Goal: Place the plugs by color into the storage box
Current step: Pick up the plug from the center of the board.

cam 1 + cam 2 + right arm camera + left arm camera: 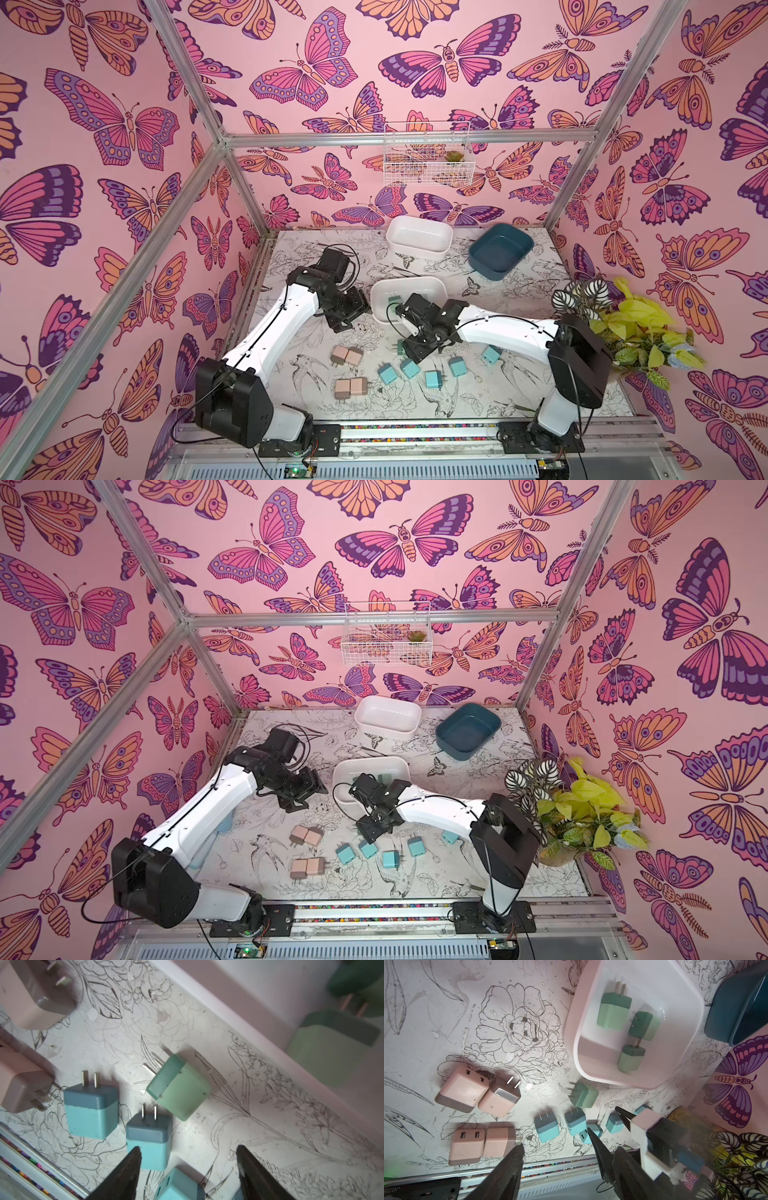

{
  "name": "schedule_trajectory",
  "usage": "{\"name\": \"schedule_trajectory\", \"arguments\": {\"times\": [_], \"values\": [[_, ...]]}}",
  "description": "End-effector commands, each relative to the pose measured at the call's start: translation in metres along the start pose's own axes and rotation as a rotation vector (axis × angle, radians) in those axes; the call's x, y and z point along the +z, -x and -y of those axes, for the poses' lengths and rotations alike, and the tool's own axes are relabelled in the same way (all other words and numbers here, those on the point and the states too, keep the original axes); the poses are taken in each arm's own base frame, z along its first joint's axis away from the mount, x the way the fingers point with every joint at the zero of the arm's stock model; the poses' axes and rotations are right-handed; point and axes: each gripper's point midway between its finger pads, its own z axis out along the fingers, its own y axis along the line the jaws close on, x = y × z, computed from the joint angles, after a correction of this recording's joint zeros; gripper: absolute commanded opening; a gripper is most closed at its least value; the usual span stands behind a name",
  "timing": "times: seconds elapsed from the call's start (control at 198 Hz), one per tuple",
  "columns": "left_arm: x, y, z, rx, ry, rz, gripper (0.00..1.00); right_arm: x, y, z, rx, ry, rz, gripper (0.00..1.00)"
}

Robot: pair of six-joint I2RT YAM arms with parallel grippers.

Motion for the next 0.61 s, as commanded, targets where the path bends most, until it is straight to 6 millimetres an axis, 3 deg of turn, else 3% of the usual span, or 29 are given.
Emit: {"name": "schedule_trajectory", "arguments": {"times": [0.0, 0.328, 0.6], "values": [[-0.005, -0.005, 0.002, 0.014, -0.023, 0.001, 0.71, 0.010, 0.008, -0.008, -0.118, 0.025, -0.010, 0.74], [0.000, -0.014, -0.007, 0.006, -0.015, -0.023, 0.71, 0.030, 0.025, 0.008, -0.161, -0.086, 0.004, 0.76], [0.001, -0.010, -0.003, 0.016, -0.016, -0.027, 0.71, 0.040, 0.035, 0.008, -0.194, -0.094, 0.002, 0.75]]}}
